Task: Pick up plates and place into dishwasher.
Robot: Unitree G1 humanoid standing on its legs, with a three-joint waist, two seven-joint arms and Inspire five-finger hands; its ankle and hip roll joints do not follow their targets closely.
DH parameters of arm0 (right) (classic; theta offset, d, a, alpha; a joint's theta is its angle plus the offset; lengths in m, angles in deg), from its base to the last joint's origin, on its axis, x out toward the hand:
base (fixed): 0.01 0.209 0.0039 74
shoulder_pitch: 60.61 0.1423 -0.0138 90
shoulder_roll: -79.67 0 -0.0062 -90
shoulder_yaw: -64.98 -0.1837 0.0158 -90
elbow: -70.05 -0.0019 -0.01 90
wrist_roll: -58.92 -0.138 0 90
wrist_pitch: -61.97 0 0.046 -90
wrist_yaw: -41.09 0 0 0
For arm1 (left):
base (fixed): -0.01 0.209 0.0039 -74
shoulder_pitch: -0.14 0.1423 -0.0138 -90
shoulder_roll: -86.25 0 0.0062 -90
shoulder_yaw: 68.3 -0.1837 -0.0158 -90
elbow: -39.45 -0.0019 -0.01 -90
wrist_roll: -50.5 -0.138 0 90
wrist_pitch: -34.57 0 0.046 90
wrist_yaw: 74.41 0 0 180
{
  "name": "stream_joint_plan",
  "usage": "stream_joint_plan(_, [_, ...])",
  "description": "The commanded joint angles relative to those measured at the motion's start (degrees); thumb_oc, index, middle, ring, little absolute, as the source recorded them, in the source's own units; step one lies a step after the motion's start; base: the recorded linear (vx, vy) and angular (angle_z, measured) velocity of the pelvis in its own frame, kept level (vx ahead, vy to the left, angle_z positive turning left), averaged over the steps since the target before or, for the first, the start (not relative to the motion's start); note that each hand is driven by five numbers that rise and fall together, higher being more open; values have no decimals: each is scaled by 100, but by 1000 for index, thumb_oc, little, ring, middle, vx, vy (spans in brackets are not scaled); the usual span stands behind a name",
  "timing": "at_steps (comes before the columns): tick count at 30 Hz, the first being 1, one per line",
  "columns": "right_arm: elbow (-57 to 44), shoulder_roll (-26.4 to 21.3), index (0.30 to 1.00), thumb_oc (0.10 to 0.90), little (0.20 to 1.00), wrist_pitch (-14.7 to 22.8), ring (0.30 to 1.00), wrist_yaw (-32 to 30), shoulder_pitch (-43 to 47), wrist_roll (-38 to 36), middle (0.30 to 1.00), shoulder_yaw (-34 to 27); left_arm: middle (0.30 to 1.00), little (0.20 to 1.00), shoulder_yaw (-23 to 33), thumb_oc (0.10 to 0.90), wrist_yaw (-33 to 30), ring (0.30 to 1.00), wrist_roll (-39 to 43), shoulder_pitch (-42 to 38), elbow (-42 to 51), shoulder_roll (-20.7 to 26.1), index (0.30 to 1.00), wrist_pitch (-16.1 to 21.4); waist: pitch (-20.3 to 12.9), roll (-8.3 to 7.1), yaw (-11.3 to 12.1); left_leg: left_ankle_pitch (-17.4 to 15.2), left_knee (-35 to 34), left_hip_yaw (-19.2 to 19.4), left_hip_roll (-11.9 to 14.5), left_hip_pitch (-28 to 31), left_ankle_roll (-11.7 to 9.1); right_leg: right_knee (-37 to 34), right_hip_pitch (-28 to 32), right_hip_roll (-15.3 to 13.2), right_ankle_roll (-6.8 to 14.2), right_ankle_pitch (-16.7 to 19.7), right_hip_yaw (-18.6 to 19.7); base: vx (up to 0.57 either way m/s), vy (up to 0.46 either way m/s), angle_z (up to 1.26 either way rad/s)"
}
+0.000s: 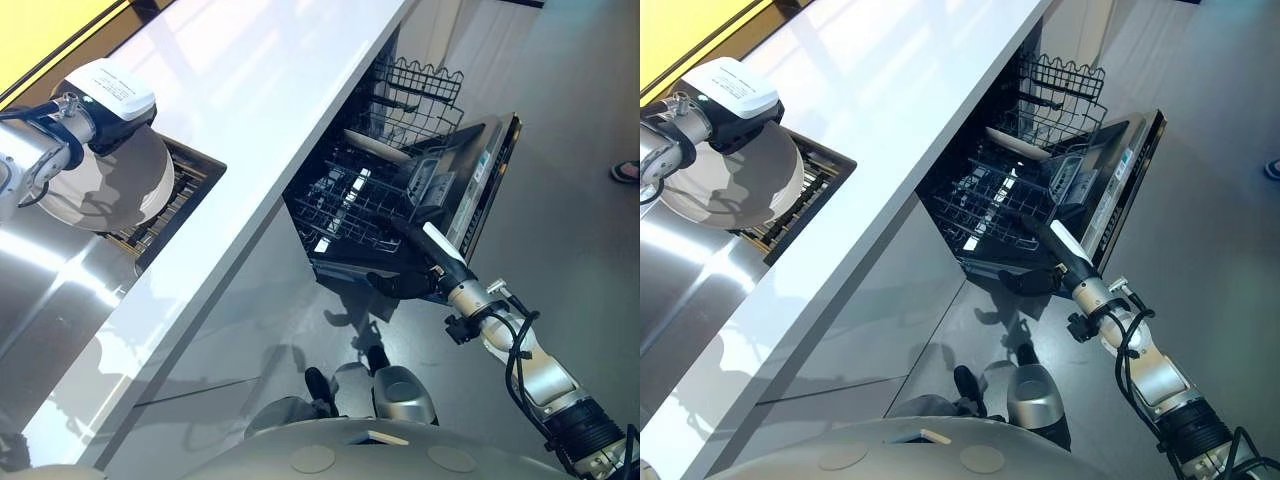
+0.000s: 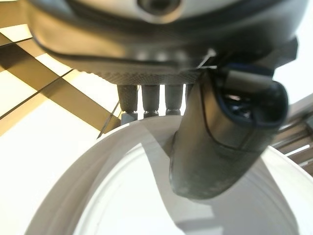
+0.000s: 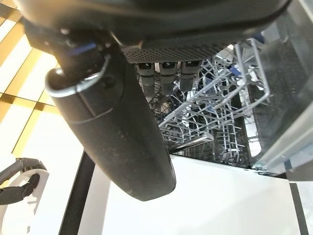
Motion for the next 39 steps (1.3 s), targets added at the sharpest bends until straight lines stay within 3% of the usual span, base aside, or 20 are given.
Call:
stream_joint_plan(1, [-791,-130,900,800,900,704,900,-426,439,-333,900,-222,300,200,738,100,-597,300,47,-82,-202,470,300,-825,-740,-111,54,-680,278,-186,-257,70,33,169,-215,-145,695,195,110,-3,-89,8])
stream_joint_plan(6, [-1081,-162,900,800,900,955,900,-954,434,-731,900,-908,300,200,1979,100,-1982,300,1663,908,73,490,300,-934,-825,-195,186,-604,225,-234,-169,78,-41,-39,-62,-55,589,152,11,-9,-100,7])
stream_joint_plan(8, [-1140,-146,900,800,900,1027,900,-1150,517,-892,900,-1203,300,200,2838,100,-2321,300,1825,1520,367,336,300,-813,-845,-205,241,-582,202,-262,-134,91,-59,-92,-6,-17,534,121,-26,-9,-85,9])
stream_joint_plan(9, [-1124,-40,900,800,900,1066,900,-1190,653,-1354,900,-1534,300,200,3465,100,-2542,300,2229,1908,698,156,300,-769,-880,-244,333,-558,168,-313,-105,92,-83,-127,34,17,485,90,-59,-10,-92,10])
stream_joint_plan(10, [-1113,65,900,800,900,1168,900,-1137,768,-1781,900,-1774,300,200,4170,100,-2530,300,2252,2362,1023,-74,300,-636,-901,-244,378,-533,123,-373,-82,100,-103,-146,73,41,442,57,-88,-12,-92,9])
stream_joint_plan(12, [-1162,221,900,800,900,1272,900,-1136,874,-1983,900,-1977,300,200,4628,100,-2542,300,2500,2661,1321,-265,300,-545,-926,-245,406,-501,75,-436,-60,103,-127,-160,108,60,410,31,-117,-11,-66,15])
stream_joint_plan(13, [-1218,350,900,800,900,1453,900,-1247,959,-1866,900,-2146,300,200,4918,100,-2498,300,2824,2789,1509,-512,300,-357,-956,-263,455,-484,58,-500,-41,93,-148,-174,137,80,376,6,-145,-10,-65,27])
stream_joint_plan(15, [-1362,427,900,800,900,1736,900,-1598,1064,-1093,900,-2349,300,200,5304,100,-2194,300,3284,2949,1968,-846,300,-365,-996,-271,502,-473,52,-590,-25,91,-171,-195,184,100,345,-23,-184,-8,-67,28])
stream_joint_plan(19, [-1514,135,900,800,900,2015,900,-1936,1271,336,900,-2603,300,200,5575,100,-1612,300,3975,3040,2424,-1237,300,-367,-1055,-292,556,-468,83,-670,-9,94,-202,-195,246,132,308,-75,-231,-25,-61,21])
stream_joint_plan(23, [-1487,-380,900,800,900,1758,900,-1252,1651,530,900,-2558,300,200,5503,100,-1072,300,5013,2857,2751,-1472,300,-558,-1095,-360,629,-467,164,-747,-2,75,-232,-187,315,165,252,-118,-290,-54,-69,11])
stream_joint_plan(25, [-1449,-568,900,800,900,1696,900,-1305,1974,1168,900,-2354,300,200,5346,100,-683,300,5610,2725,2721,-1646,300,-650,-1110,-393,666,-461,191,-779,3,72,-252,-196,349,175,233,-124,-327,-51,-64,9])
stream_joint_plan(27, [-1445,-789,900,800,900,1549,900,-1381,2352,1923,900,-2113,300,200,5115,100,-243,300,6208,2554,2758,-1858,300,-1035,-1128,-410,697,-447,208,-822,3,70,-262,-208,379,194,213,-121,-354,-36,-58,5])
stream_joint_plan(29, [-1412,-981,900,800,900,1354,900,-1344,2764,2239,900,-1821,300,200,4861,100,-35,300,6468,2347,2680,-2018,300,-1196,-1140,-428,725,-450,226,-865,-4,75,-270,-224,413,210,198,-127,-362,-19,-55,4])
stream_joint_plan(30, [-1383,-1060,900,800,900,1228,900,-1119,2971,1957,900,-1681,300,200,4735,100,-40,300,6492,2242,2610,-2087,300,-1188,-1145,-432,729,-453,232,-878,-3,83,-275,-229,427,217,189,-128,-368,-13,-63,10])
stream_joint_plan(31, [-1356,-1078,900,800,900,925,900,-632,3192,787,900,-1509,300,200,4596,100,-141,300,6420,2127,2522,-2148,300,-1033,-1143,-438,733,-457,241,-890,3,90,-281,-235,443,222,177,-131,-373,-8,-45,9])
stream_joint_plan(32, [-1354,-1071,900,800,900,842,900,-512,3225,461,900,-1490,300,200,4583,100,-183,300,6369,2112,2499,-2156,300,-967,-1139,-438,732,-458,243,-892,5,91,-283,-235,445,223,174,-132,-375,-9,-32,5])
stream_joint_plan(33, [-1335,-913,900,800,900,624,900,-175,3251,-360,900,-1451,300,200,4559,100,-349,300,6173,2093,2458,-2195,300,-746,-1134,-437,729,-454,238,-901,5,93,-287,-236,448,228,159,-135,-373,0,0,0])
stream_joint_plan(36, [-1242,-375,900,800,900,290,900,402,3213,-1728,900,-1363,300,200,4600,100,-875,300,5619,2076,2418,-2318,300,-198,-1119,-445,745,-449,224,-917,5,101,-294,-247,469,223,126,-140,-398,0,-15,2])
stream_joint_plan(37, [-1224,-18,900,800,900,158,900,544,3185,-2079,900,-1300,300,200,4588,100,-1427,300,4831,2041,2442,-2352,300,129,-1122,-442,763,-442,206,-925,3,101,-293,-256,474,219,114,-140,-426,-1,-26,4])
stream_joint_plan(39, [-1290,347,900,800,900,9,900,633,3151,-2669,900,-1258,300,200,4558,100,-2280,300,4099,1937,2514,-2242,300,373,-1141,-452,779,-439,183,-916,2,102,-296,-272,482,193,110,-146,-494,-3,-23,4])
